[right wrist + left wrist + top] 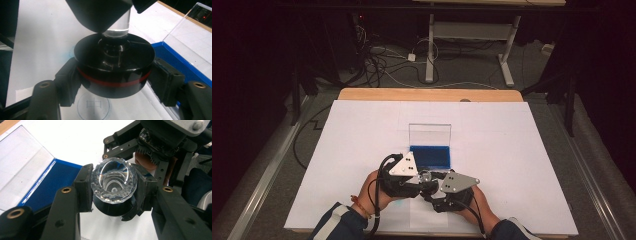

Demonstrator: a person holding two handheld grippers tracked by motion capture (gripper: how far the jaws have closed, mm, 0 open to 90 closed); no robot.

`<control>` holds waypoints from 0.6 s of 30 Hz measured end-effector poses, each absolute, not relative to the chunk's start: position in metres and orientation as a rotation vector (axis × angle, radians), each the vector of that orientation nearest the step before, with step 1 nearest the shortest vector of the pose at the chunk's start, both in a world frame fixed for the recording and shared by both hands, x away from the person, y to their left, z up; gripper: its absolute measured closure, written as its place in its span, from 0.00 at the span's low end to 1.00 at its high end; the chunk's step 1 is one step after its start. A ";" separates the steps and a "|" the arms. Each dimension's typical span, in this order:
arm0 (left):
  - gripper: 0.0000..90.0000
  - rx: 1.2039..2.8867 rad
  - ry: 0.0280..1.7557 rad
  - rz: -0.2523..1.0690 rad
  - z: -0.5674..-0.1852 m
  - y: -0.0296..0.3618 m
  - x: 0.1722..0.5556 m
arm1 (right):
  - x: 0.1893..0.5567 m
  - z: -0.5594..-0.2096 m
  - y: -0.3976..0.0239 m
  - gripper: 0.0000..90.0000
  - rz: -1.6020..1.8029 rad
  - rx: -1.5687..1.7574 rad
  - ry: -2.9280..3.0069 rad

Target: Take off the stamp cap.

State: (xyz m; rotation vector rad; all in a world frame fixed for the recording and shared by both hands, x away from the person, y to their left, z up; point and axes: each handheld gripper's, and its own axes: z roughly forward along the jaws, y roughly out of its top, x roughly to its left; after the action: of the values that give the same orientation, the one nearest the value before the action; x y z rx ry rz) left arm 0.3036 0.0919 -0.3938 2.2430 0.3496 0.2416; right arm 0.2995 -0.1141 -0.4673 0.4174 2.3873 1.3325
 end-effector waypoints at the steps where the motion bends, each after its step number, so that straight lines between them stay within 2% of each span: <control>1: 0.60 2.244 0.347 0.241 -0.394 0.092 0.303 | 0.299 -0.467 -0.114 0.33 1.326 0.415 2.386; 4: 0.60 2.244 0.344 0.239 -0.393 0.091 0.302 | 0.299 -0.467 -0.114 0.32 1.322 0.410 2.381; 10: 0.60 2.232 0.355 0.225 -0.394 0.092 0.304 | 0.296 -0.466 -0.114 0.42 1.322 0.371 2.382; 18: 0.60 2.232 0.343 0.218 -0.395 0.092 0.303 | 0.295 -0.465 -0.115 0.42 1.325 0.354 2.382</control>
State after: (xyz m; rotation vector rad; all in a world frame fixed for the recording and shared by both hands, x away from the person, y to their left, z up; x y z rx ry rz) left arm 0.3033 0.0919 -0.3945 2.2317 0.3434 0.2176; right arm 0.2953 -0.1145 -0.4654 0.3542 2.3823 1.3254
